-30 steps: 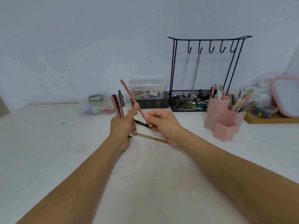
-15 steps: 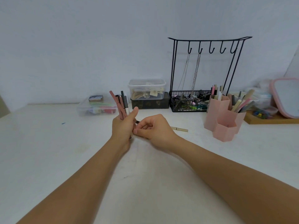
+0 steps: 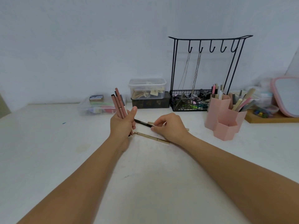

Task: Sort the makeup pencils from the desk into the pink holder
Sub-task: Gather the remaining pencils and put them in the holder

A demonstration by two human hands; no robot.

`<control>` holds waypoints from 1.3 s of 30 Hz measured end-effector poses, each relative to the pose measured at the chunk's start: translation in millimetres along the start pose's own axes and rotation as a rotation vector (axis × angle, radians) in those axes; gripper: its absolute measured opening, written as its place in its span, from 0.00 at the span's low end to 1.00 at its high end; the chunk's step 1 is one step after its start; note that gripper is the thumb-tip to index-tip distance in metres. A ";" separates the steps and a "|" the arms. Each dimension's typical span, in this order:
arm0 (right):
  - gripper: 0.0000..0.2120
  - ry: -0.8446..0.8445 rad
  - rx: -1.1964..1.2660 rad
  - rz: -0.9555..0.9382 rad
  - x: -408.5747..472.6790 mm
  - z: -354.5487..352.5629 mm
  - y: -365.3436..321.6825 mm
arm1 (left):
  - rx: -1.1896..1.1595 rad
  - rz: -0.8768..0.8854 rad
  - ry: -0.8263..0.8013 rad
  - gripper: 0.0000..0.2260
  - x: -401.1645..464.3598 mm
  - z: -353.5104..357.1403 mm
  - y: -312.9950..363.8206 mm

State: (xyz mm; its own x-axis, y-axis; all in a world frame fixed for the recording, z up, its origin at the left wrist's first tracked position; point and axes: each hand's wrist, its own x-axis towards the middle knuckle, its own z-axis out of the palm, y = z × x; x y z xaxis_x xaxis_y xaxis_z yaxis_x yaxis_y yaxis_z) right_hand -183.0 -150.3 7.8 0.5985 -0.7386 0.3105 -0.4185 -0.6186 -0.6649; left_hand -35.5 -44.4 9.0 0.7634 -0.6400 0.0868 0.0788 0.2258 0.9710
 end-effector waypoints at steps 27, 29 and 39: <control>0.02 -0.116 0.580 0.042 -16.6 18.9 -34.0 | -0.261 -0.161 -0.119 0.16 -2.4 2.5 5.9; 0.03 -0.108 0.491 0.016 -15.8 18.4 -32.9 | -0.226 -0.141 -0.149 0.12 -2.9 2.3 4.9; 0.07 0.100 0.088 -0.113 0.5 -12.7 -22.7 | -0.210 -0.064 -0.053 0.10 0.7 3.1 6.3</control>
State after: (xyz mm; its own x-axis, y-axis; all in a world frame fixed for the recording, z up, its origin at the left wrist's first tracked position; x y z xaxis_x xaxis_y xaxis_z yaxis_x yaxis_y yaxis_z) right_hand -181.8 -140.0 31.7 0.5655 -0.6916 0.4494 -0.2884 -0.6763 -0.6779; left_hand -36.4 -45.7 15.9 0.7180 -0.6947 0.0433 0.2622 0.3276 0.9077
